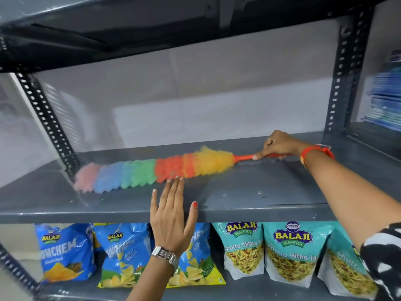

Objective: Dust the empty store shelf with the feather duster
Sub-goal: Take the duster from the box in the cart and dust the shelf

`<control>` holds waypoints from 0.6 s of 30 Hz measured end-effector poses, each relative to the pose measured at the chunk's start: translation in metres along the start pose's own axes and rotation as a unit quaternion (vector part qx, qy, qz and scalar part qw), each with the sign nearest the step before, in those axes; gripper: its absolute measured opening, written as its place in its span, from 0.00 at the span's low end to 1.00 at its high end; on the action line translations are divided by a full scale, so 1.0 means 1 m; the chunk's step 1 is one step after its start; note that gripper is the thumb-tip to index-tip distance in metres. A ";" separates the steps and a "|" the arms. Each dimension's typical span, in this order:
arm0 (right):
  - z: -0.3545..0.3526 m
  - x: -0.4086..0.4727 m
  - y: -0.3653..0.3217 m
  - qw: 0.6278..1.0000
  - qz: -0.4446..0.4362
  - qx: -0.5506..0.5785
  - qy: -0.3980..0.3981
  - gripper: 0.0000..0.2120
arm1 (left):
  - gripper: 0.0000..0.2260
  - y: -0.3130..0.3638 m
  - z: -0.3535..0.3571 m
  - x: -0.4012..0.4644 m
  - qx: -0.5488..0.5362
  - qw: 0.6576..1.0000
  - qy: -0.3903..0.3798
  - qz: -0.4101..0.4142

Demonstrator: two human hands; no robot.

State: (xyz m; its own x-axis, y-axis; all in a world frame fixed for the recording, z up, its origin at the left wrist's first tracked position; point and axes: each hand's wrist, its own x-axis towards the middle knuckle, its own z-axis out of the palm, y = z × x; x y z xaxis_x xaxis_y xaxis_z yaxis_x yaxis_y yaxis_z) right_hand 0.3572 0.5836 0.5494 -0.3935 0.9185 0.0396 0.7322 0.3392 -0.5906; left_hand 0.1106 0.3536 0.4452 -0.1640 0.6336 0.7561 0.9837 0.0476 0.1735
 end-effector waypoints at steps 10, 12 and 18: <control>0.023 0.031 -0.018 0.980 0.056 -0.080 0.173 0.27 | 0.26 0.000 -0.002 0.000 -0.010 1.000 -0.012 -0.009; 0.022 0.032 -0.020 0.985 0.055 -0.046 0.159 0.29 | 0.26 0.000 -0.003 0.000 -0.011 1.000 -0.014 -0.011; 0.028 0.035 -0.041 0.993 -0.017 0.028 0.117 0.27 | 0.26 -0.010 -0.009 -0.002 -0.018 1.000 0.011 -0.001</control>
State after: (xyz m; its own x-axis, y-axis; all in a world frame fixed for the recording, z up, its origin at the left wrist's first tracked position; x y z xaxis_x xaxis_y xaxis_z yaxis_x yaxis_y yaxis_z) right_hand 0.2980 0.5964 0.5522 -0.2724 0.9312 0.2424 0.6857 0.3645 -0.6300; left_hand 0.1002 0.3454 0.4477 -0.1676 0.6171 0.7688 0.9801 0.0199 0.1976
